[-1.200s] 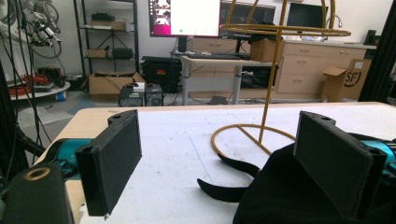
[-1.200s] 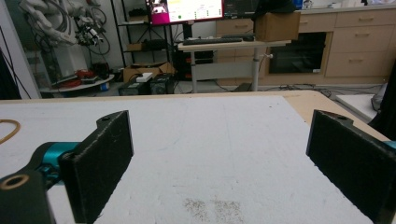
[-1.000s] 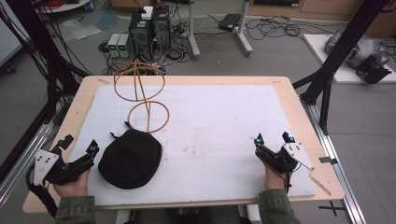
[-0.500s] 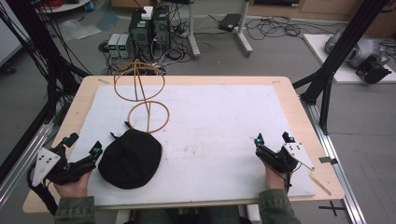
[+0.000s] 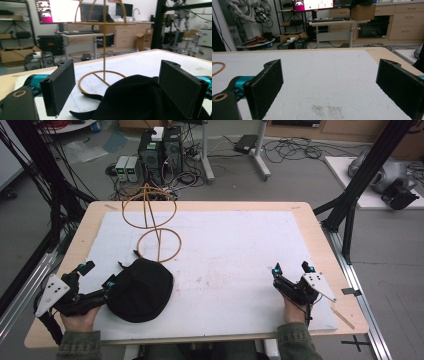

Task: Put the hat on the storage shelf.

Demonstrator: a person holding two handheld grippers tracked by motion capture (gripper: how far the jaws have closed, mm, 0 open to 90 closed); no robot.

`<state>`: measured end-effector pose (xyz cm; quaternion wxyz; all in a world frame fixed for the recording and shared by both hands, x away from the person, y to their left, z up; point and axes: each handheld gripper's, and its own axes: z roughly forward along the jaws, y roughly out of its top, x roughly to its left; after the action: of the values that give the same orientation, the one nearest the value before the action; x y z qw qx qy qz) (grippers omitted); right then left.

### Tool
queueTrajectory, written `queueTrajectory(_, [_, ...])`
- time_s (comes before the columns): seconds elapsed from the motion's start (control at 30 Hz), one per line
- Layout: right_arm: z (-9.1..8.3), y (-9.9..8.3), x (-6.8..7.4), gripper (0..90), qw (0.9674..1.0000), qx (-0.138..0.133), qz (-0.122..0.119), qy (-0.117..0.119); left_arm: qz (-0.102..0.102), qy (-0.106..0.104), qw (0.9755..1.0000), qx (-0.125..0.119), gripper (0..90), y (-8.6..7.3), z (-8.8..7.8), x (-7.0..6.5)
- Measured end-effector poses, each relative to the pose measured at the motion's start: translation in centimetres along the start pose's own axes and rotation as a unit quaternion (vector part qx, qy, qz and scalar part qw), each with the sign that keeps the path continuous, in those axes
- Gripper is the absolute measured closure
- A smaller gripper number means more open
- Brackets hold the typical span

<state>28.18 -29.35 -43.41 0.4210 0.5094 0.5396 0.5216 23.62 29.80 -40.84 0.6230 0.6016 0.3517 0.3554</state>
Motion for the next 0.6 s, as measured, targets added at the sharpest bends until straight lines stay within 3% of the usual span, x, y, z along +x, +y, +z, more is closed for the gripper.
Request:
queueTrajectory(0.1, [0.01, 0.01, -0.01, 6.4, 1.0, 0.0, 0.001, 0.001, -0.003, -0.015, 0.9999, 0.001, 14.6, 0.06, 0.06, 0.0])
queueTrajectory(0.13, [0.02, 0.01, -0.02, 6.4, 1.0, 0.0, 0.002, 0.001, -0.003, -0.031, 0.9995, 0.006, 14.6, 0.11, 0.1, 0.05])
queueTrajectory(0.2, [0.04, 0.0, -0.05, 6.4, 1.0, -0.001, 0.002, 0.001, -0.004, -0.037, 0.9993, 0.009, 14.6, 0.11, 0.12, 0.06])
queueTrajectory(0.33, [0.11, 0.0, -0.03, 6.5, 1.0, 0.0, 0.004, 0.005, -0.011, -0.065, 0.9974, 0.028, 14.5, -0.12, 0.37, 0.13])
queueTrajectory(0.6, [0.08, 0.02, -0.05, 6.4, 1.0, -0.002, 0.006, 0.005, -0.011, -0.073, 0.9966, 0.035, 14.5, -0.42, 0.54, 0.01])
